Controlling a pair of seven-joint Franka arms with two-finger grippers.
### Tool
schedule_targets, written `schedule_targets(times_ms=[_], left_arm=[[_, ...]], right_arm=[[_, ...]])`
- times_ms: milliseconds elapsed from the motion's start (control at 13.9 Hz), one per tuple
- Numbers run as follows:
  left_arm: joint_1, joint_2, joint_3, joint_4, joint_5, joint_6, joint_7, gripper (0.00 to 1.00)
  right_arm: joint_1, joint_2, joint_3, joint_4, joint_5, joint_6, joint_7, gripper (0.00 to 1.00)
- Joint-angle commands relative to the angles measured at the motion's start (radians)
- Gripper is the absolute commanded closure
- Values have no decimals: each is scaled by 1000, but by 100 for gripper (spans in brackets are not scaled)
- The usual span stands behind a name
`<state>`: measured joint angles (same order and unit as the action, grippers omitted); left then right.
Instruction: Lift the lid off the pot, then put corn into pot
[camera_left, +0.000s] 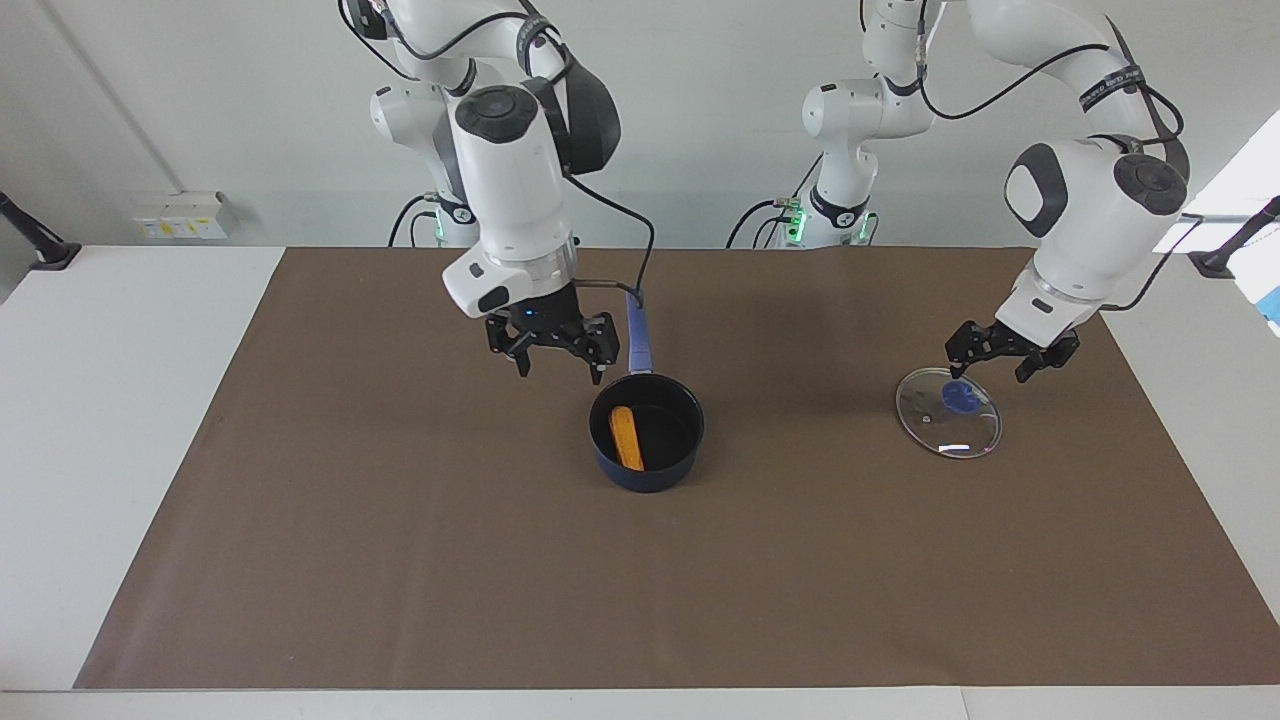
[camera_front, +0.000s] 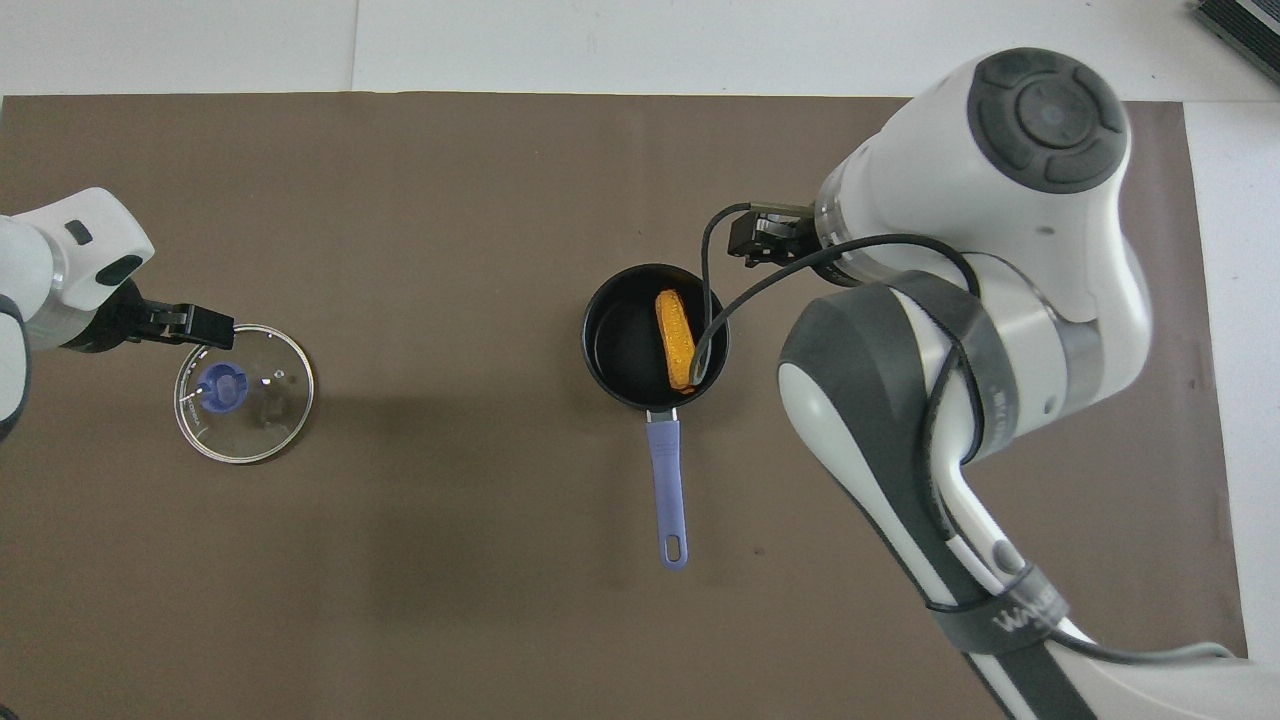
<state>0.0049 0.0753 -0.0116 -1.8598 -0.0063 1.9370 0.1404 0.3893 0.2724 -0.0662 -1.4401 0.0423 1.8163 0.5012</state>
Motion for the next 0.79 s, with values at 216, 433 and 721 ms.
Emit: schedule_targets(times_ms=[216, 433, 721], left_arm=[[-11, -9, 9, 204, -12, -260, -8, 0], [-6, -20, 10, 272, -12, -358, -7, 0], [0, -77, 16, 280, -11, -409, -4, 0]], right_arm=[[-182, -154, 9, -29, 2, -242, -249, 0], [-250, -212, 8, -22, 1, -330, -323, 0], [-317, -271, 3, 44, -2, -443, -412, 0]])
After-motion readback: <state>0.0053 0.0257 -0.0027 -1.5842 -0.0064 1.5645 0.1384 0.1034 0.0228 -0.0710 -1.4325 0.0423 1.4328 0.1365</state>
